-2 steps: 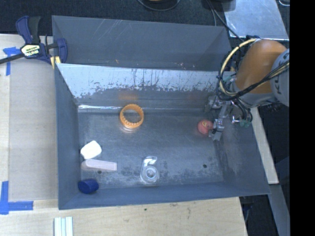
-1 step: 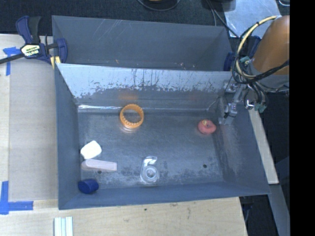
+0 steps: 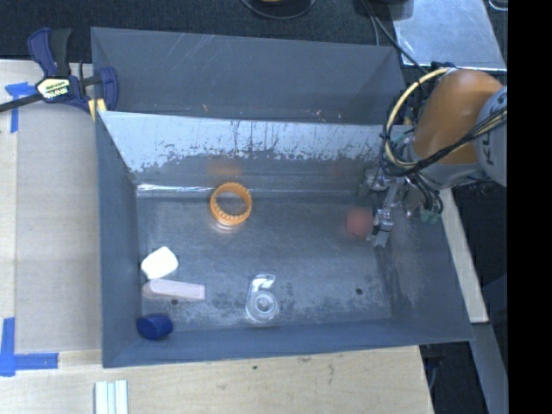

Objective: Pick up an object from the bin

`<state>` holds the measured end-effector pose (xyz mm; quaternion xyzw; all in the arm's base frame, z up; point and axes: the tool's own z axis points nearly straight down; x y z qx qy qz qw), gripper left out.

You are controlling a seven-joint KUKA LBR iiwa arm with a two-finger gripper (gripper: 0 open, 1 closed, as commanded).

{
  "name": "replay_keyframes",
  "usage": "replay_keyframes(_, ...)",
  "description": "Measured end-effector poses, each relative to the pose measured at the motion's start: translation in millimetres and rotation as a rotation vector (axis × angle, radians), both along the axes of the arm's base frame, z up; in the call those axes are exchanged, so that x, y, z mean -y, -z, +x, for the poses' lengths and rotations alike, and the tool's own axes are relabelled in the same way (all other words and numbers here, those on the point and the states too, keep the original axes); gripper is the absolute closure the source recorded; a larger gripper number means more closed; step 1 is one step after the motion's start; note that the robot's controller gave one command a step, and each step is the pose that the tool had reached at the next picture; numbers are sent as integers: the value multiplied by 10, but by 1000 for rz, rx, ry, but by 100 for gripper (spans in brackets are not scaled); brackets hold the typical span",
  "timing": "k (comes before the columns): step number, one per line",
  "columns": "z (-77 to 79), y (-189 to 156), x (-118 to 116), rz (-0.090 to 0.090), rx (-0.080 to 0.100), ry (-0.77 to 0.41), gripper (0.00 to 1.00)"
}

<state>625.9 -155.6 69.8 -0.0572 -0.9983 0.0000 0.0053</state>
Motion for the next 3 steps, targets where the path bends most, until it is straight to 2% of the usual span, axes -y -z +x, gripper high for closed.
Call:
replay_keyframes(1, 16, -10, -64, 11, 8, 318, 0)
replay_keyframes(2, 38, -36, -4, -1, 15, 0, 100)
replay_keyframes(3, 38, -36, -4, -1, 15, 0, 100)
